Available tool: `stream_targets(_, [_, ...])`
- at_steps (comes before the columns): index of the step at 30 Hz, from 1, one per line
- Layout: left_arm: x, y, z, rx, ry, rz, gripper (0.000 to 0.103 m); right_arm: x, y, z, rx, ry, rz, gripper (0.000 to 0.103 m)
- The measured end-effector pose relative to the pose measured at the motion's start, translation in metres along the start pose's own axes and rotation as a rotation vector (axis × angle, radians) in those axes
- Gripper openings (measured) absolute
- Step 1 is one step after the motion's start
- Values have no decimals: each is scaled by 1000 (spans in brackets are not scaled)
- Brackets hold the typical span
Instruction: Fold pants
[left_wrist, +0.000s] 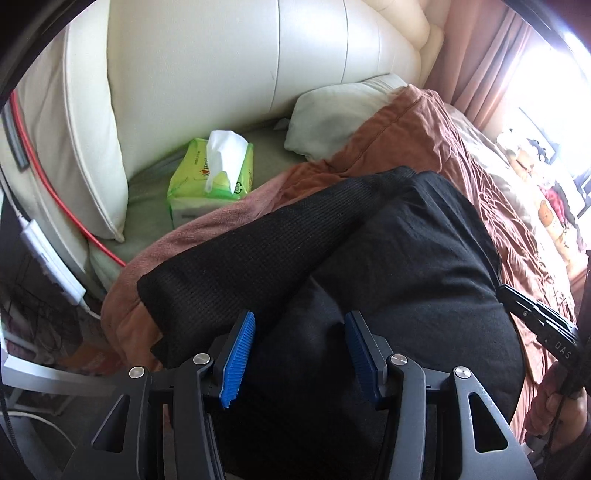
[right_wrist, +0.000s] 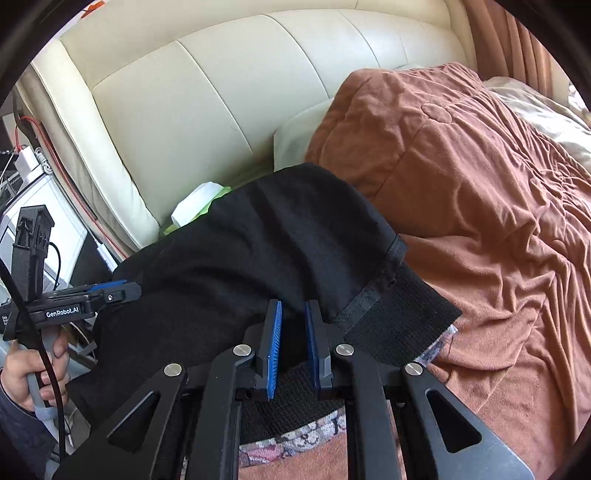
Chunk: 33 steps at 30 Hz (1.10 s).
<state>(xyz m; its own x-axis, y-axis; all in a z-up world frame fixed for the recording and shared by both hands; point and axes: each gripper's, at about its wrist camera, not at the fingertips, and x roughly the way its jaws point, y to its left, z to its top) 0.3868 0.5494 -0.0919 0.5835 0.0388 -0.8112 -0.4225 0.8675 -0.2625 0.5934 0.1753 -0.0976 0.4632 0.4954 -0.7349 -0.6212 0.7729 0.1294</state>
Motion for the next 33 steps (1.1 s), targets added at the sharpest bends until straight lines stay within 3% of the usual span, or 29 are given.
stream_targets(6, [-31, -6, -7, 4, -27, 14, 53, -33, 0, -6, 18, 49, -26, 10])
stream_targets(10, [-54, -17, -10, 22, -40, 38, 54, -66, 2, -6, 25, 31, -36, 10])
stream_targets(13, [-73, -26, -14, 30, -71, 21, 67, -91, 6, -10, 16, 17, -55, 11])
stream_targets(14, [-79, -29, -16, 37, -86, 23, 77, -99, 8, -11, 5, 15, -67, 13])
stream_targets(15, [-86, -33, -18, 44, -101, 27, 85, -106, 11, -12, -8, 14, -79, 17])
stream_targets(16, [-93, -38, -20, 50, -115, 29, 89, -114, 15, -14, -21, 10, -95, 38])
stream_targets(17, [-99, -42, -23, 53, -126, 29, 94, -124, 18, -15, -34, 2, -110, 66])
stream_targets(19, [-112, -49, -27, 49, -147, 27, 101, -144, 27, -20, -65, -29, -131, 90])
stream_targets(21, [-124, -58, -32, 51, -165, 45, 103, -162, 33, -26, -79, -38, -127, 91])
stream_targets(24, [-140, -73, -39, 69, -168, 45, 103, -186, 34, -34, -69, -49, -128, 102])
stream_targets(33, [-180, -122, -73, 138, -186, 33, 103, -267, 28, -60, -46, -84, -140, 103])
